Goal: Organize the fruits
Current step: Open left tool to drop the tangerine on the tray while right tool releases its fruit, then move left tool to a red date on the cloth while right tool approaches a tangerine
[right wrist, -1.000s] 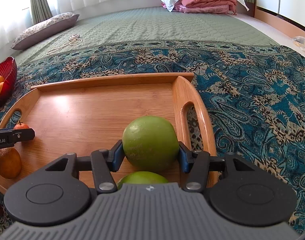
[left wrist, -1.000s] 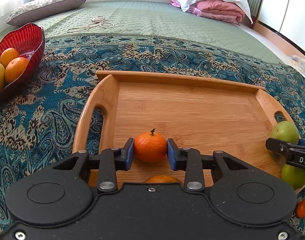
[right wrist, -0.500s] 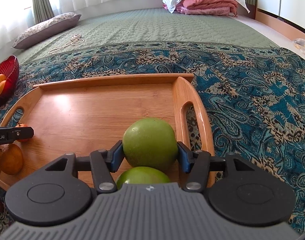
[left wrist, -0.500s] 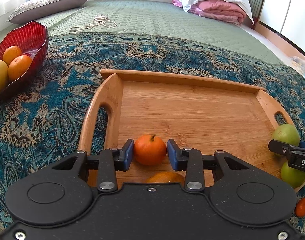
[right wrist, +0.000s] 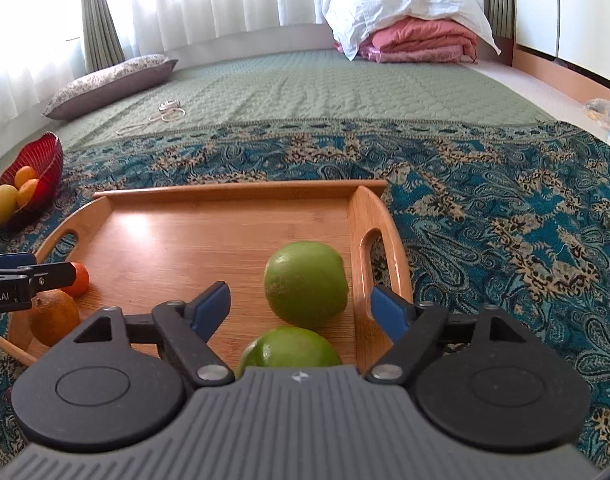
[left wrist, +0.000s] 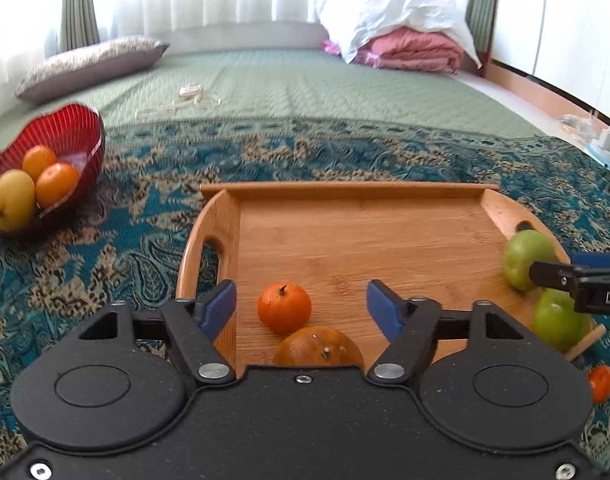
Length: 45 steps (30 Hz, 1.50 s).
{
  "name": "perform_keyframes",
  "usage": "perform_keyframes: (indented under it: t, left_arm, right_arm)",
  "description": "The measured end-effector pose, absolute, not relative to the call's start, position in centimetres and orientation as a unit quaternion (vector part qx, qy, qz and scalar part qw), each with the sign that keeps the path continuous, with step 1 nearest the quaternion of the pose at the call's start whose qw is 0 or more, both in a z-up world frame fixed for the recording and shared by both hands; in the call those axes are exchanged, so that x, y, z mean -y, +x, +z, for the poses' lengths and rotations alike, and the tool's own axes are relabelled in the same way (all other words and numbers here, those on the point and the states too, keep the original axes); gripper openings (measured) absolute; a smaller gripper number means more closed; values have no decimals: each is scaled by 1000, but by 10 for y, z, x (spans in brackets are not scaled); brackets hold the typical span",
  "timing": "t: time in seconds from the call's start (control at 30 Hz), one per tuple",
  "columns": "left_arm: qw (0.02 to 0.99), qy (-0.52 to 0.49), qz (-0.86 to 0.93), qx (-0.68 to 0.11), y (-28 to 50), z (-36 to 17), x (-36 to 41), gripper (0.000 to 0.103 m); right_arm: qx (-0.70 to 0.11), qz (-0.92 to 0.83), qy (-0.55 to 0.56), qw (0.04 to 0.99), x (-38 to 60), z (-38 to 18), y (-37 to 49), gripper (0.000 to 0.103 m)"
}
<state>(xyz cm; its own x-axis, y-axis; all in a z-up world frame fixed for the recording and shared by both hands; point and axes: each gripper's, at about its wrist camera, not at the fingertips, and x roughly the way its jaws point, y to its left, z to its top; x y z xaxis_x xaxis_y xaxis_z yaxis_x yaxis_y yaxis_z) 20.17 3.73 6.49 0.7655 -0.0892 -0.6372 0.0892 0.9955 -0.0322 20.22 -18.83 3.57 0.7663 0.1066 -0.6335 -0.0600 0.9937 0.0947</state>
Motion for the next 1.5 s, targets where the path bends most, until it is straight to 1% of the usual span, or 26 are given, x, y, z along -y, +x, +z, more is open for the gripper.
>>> perform_keyframes:
  t: [0.33, 0.53, 0.6, 0.83, 1.0, 1.5]
  left_arm:
    - [958, 12, -63, -279, 145, 82, -34, 91]
    - [965, 13, -66, -255, 112, 82, -33, 98]
    - [966, 6, -68, -250, 101, 79, -33, 99]
    - [968, -6, -65, -242, 69, 62, -36, 102]
    - [966, -6, -63, -249, 54, 46, -37, 103]
    - [960, 21, -82, -267, 47, 21, -22, 103]
  right_arm:
    - [-276, 46, 9, 960, 183, 40, 147, 95]
    - [-251, 55, -17, 966, 176, 35, 116, 99]
    - [-246, 54, -26, 967, 174, 33, 107, 103]
    - [-226, 56, -55, 971, 165, 22, 81, 103]
    - [-217, 68, -73, 971, 152, 11, 68, 103]
    - [-225, 100, -118, 962, 120, -13, 64, 101]
